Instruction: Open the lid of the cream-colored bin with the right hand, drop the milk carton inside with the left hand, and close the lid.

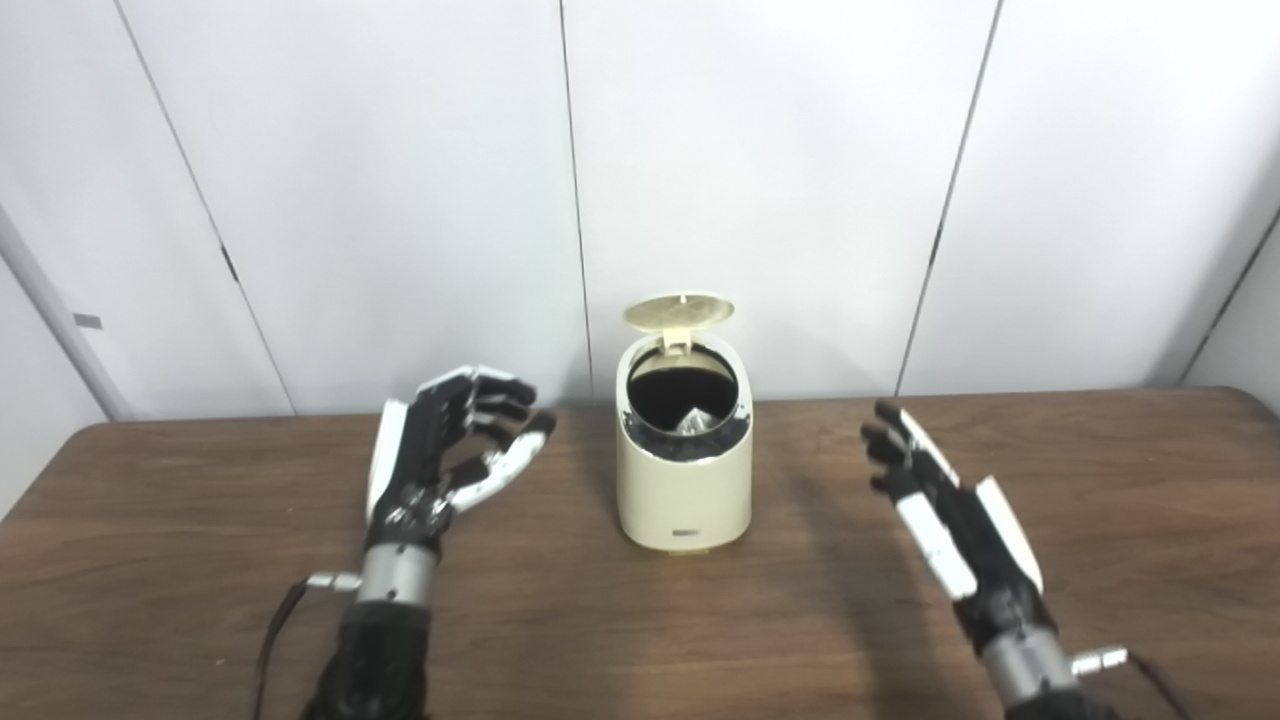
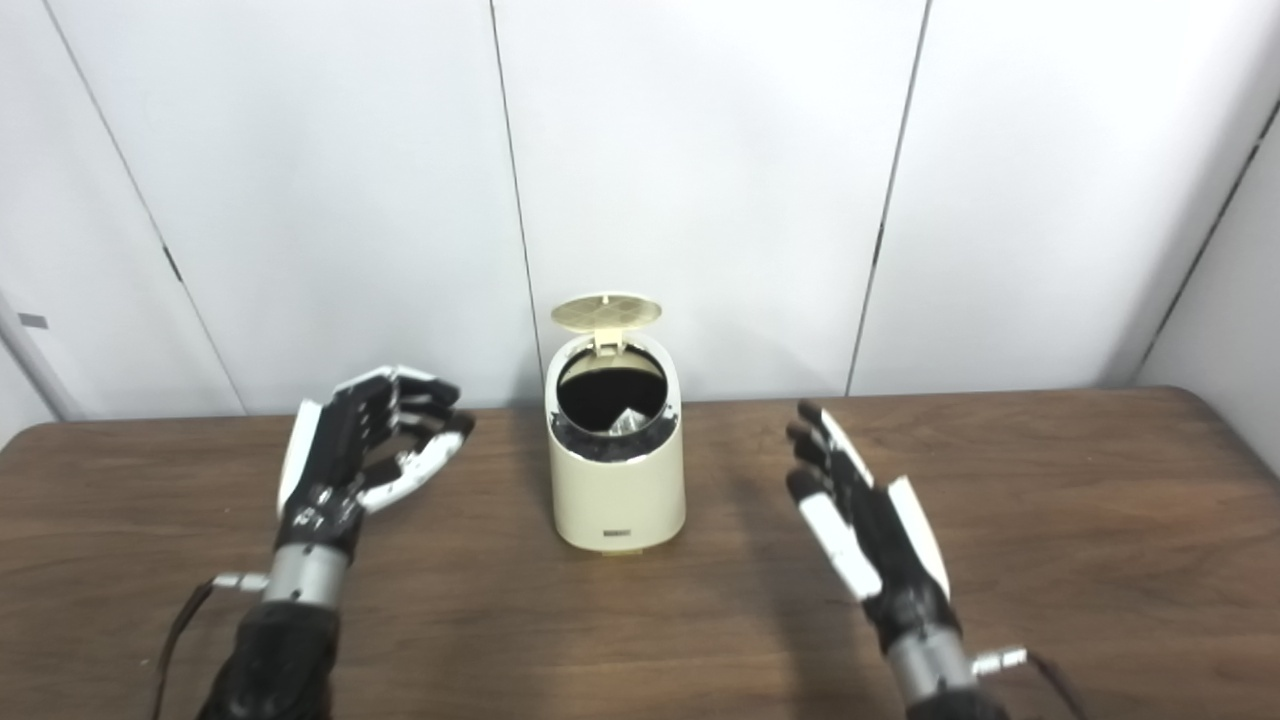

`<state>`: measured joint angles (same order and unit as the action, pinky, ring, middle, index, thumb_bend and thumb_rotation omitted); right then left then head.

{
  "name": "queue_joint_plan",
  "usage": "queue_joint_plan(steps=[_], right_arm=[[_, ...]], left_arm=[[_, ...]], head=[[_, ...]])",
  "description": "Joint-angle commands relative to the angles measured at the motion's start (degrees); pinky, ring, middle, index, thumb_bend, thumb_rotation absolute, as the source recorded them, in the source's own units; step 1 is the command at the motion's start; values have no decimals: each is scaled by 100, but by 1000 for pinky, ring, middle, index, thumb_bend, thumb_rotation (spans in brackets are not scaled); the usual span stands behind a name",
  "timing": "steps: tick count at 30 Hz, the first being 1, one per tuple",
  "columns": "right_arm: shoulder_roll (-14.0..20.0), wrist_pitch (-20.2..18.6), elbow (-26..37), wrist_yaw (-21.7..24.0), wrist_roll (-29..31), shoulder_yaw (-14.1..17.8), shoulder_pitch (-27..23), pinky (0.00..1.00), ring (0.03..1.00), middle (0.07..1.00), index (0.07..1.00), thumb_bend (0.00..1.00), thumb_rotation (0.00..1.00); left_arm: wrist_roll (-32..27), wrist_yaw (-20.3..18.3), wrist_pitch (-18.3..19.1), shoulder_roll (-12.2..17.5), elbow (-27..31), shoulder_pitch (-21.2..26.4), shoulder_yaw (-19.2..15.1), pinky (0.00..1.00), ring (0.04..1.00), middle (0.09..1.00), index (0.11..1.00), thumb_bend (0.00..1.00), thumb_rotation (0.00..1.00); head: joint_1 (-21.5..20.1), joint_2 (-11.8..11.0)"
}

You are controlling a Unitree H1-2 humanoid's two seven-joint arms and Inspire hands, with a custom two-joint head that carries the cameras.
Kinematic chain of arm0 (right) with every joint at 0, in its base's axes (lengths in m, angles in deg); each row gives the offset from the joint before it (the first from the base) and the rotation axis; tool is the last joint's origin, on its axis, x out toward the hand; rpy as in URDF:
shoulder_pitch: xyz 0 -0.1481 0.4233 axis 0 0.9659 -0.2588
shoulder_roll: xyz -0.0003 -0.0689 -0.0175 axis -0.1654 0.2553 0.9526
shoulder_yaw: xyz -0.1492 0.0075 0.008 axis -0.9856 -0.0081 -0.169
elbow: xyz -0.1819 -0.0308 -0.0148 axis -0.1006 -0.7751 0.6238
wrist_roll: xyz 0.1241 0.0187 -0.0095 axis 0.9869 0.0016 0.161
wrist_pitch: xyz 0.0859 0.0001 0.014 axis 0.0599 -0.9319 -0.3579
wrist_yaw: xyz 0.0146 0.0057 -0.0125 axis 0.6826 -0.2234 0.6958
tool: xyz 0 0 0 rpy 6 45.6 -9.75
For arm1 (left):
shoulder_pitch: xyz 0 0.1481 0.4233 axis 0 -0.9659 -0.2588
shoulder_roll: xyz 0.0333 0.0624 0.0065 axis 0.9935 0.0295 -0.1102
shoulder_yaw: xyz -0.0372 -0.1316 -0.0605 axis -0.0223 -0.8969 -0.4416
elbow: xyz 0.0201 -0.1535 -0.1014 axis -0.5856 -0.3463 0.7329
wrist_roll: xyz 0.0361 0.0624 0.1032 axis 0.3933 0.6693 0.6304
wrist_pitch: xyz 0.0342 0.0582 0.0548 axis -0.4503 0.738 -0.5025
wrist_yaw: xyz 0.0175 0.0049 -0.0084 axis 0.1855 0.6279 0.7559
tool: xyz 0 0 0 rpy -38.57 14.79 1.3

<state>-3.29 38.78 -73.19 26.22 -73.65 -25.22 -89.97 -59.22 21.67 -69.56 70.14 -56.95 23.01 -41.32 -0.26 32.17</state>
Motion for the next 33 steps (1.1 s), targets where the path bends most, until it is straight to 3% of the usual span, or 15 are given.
queue_joint_plan(steps=[1,3,4,8,11,13,17,22,27,33], right_arm=[[128,171,43,33,-24,46,-327,840,918,921,944,618,1000],[242,88,22,69,-125,3,-520,833,917,926,933,620,1000],[290,27,30,105,-171,-25,-610,827,918,930,928,634,1000],[399,-256,92,264,-401,-170,-1064,814,900,923,906,630,1000],[445,-245,-8,314,-569,-302,-1431,798,888,919,897,618,1000],[475,-236,-90,352,-659,-382,-1653,846,912,932,897,561,1000],[562,-517,-259,506,-999,-566,-2208,846,916,932,893,560,1000],[780,-980,-274,837,-1338,-720,-2679,731,888,923,891,595,1000],[912,-1111,-440,1110,-1457,-874,-2984,818,907,927,903,591,1000],[920,-832,-854,1268,-1539,-1136,-3361,771,862,892,891,563,1000]], left_arm=[[-135,-242,41,119,313,-1,2,618,692,736,760,616,561],[-181,-448,90,230,380,-135,51,677,743,791,828,539,694],[-202,-539,112,274,402,-187,69,721,787,839,882,506,807],[-409,-734,335,244,491,-416,37,848,890,945,981,498,985],[-570,-708,336,107,468,-571,-48,906,927,972,998,499,999],[-643,-675,314,24,434,-653,-98,921,946,984,1000,509,1000],[-736,-696,189,-68,272,-825,-168,945,973,999,1000,543,1000],[-715,-603,251,-167,221,-1016,-220,986,991,1000,1000,541,1000],[-642,-515,73,-207,136,-1138,-233,993,981,998,1000,554,1000],[-543,-426,-27,-238,107,-1239,-181,996,985,1000,1000,571,1000]], head=[[-3,5],[-25,20],[-25,20],[-48,44],[-37,44],[-36,43],[-36,51],[-48,61],[-45,75],[-43,105]])
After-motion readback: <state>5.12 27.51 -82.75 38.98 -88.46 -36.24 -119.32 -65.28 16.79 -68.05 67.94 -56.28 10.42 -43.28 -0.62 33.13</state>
